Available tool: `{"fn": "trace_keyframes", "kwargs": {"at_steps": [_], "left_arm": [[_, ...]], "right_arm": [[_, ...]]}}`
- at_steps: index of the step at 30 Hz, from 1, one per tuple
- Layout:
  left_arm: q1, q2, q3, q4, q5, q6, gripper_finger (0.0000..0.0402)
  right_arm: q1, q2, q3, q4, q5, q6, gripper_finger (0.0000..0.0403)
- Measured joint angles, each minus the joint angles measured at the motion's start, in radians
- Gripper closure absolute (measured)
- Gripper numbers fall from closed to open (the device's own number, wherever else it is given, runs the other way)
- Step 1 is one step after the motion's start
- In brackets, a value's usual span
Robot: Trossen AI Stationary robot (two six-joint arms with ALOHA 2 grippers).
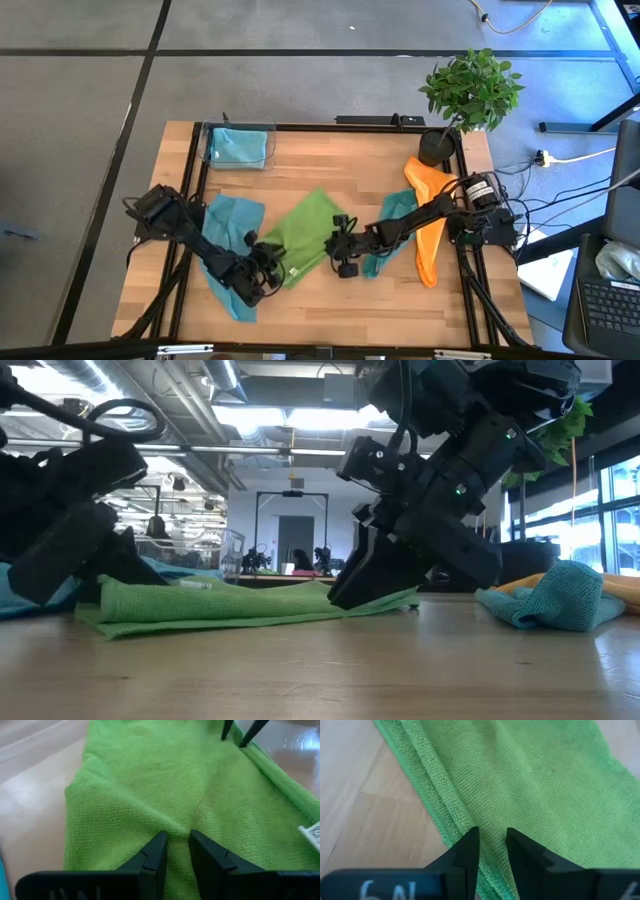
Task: Fold microfiber towels
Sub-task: Fold the green microfiber cloth
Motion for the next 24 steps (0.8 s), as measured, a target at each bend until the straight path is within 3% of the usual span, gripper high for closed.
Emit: {"fn": "trace_keyframes", "kwargs": {"at_steps": [5,13,16,21,24], "left_arm": [[0.013,0.006,0.021,0.010,0.012,0.025,0.0324],[0.072,0.008,0.094,0.009,0.063,0.122,0.0324],[0.096,0.007,0.131,0.011,0.141,0.174,0.0324],[0.113,0.007,0.169,0.011,0.234,0.184,0.0324],[0.111,0.007,0.172,0.011,0.263,0.184,0.0324]], "right_arm": [[0.016,-0.024,0.000,-0.041,0.018,-0.002,0.0302],[0.014,-0.090,0.000,-0.157,0.198,0.025,0.0302],[-0.006,-0.082,0.000,-0.201,0.246,0.031,0.0302],[-0.065,-0.077,-0.015,-0.203,0.253,0.084,0.0302],[-0.102,-0.077,-0.041,-0.205,0.194,0.127,0.0302]]}}
